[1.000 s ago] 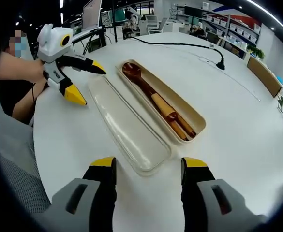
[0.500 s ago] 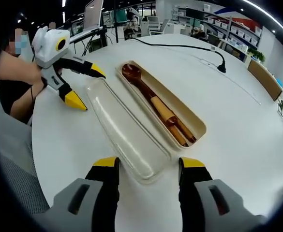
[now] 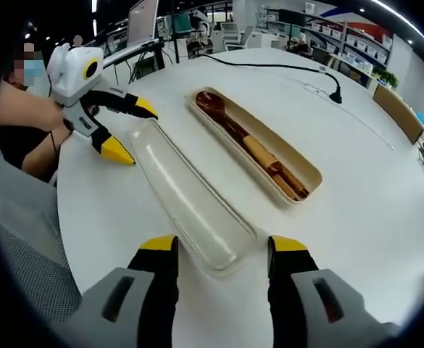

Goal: Arrange the utensils inside the cutlery case until each visible utensil rests in its matching compartment.

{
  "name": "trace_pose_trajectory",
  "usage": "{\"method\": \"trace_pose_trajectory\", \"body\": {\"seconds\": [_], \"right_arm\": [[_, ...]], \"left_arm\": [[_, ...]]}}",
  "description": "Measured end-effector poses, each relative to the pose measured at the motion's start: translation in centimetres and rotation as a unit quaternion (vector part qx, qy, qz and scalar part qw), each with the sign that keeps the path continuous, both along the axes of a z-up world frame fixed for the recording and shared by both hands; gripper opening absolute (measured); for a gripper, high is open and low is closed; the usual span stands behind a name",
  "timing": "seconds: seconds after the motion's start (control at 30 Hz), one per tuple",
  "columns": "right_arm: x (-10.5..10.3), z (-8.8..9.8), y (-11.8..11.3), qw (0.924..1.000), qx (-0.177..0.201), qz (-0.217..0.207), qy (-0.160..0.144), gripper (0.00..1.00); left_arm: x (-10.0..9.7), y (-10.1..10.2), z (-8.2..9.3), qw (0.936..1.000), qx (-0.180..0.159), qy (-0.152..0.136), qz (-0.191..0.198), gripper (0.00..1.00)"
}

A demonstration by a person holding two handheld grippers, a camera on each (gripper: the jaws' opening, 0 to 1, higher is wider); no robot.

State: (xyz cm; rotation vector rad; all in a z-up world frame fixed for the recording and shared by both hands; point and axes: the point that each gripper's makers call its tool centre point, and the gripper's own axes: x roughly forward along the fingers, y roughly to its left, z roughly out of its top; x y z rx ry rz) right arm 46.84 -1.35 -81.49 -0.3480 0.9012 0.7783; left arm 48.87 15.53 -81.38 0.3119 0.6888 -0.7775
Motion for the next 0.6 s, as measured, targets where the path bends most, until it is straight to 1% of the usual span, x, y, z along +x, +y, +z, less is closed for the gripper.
{"method": "trace_pose_trajectory", "body": {"seconds": [0.07,0.2,0.27,0.33,0.57,0.6], "right_arm": [[-0.6,0.0,0.1,1.0,-0.001,0.0,0.006,0.48],[-1.1,-0.1,0.1,1.0,-0.003,-0.004,0.007,0.48],[-1.3,0.0,0.2,0.9998,0.004,-0.014,0.013,0.49],[-1.7,0.1,0.4,0.9996,0.005,-0.017,0.02,0.5],[-3.1,0.2,0.3,0.9993,0.007,-0.019,0.03,0.49],[-3.3,0.2,0.3,0.9992,0.008,-0.021,0.032,0.49]], "left_arm": [[-0.4,0.0,-0.1,1.0,0.002,0.002,0.0,0.59],[-1.3,-0.2,-0.3,0.9999,0.013,0.006,-0.007,0.59],[-1.8,-0.1,-0.4,0.9998,0.012,0.015,0.0,0.59],[-1.9,-0.1,-0.4,0.9998,0.016,0.013,0.003,0.59],[-3.0,-0.2,-0.5,0.9998,0.014,0.013,0.006,0.6],[-3.3,-0.2,-0.4,0.9998,0.01,0.017,0.009,0.61]]}}
